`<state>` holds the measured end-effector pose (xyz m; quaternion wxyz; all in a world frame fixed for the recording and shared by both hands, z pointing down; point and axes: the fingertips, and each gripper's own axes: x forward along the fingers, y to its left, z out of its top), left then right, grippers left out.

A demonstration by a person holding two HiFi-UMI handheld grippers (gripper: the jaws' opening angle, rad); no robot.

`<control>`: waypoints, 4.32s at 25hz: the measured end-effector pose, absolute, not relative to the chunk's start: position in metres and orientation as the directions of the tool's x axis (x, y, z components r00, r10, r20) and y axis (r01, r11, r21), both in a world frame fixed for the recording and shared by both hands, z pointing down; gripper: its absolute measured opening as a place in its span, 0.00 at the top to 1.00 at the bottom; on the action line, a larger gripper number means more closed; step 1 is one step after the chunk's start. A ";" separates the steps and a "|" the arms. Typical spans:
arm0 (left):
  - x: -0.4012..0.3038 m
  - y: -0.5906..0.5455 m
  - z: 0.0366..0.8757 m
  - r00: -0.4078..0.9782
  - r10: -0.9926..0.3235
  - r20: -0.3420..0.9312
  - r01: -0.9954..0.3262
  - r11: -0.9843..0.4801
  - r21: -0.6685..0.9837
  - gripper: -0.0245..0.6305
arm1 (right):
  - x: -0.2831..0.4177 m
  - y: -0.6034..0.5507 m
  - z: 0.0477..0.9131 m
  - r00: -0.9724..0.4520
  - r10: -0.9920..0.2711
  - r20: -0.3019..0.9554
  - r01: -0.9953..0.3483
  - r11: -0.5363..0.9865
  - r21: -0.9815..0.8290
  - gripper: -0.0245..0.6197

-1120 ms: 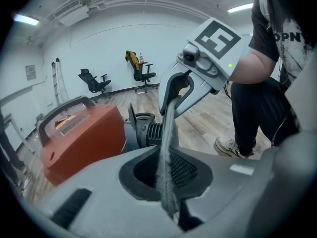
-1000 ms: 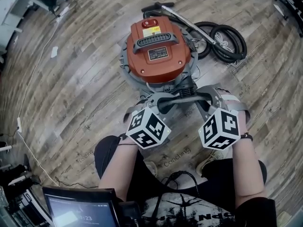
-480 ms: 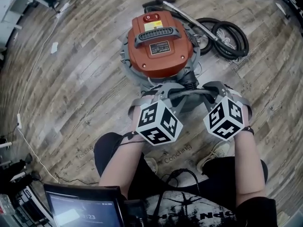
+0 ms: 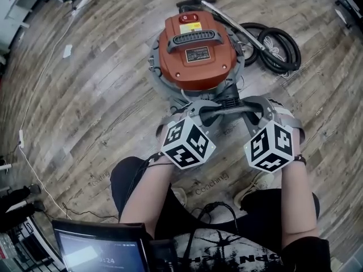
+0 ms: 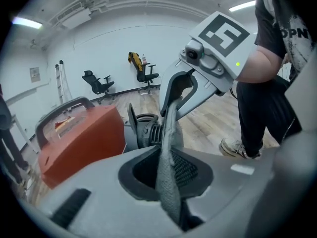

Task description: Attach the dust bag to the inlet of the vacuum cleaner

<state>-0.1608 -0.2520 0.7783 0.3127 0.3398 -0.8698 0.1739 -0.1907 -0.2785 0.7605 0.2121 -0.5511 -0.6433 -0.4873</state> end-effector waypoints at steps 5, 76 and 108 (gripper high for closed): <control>-0.168 -0.254 0.771 -0.573 -0.434 0.695 -0.693 0.710 -0.128 0.90 | -0.195 -0.286 0.769 -0.285 0.479 0.830 0.941 -0.022 0.336 0.87; -0.139 -0.233 0.681 -0.734 -0.590 0.335 -0.655 0.745 -0.123 0.84 | -0.213 -0.306 0.675 -0.235 0.843 0.483 0.970 0.170 0.175 0.87; -0.050 -0.243 0.236 -0.930 -0.327 0.167 -0.289 0.933 0.214 0.96 | -0.100 -0.333 0.259 0.058 0.982 0.182 0.988 -0.031 -0.149 0.95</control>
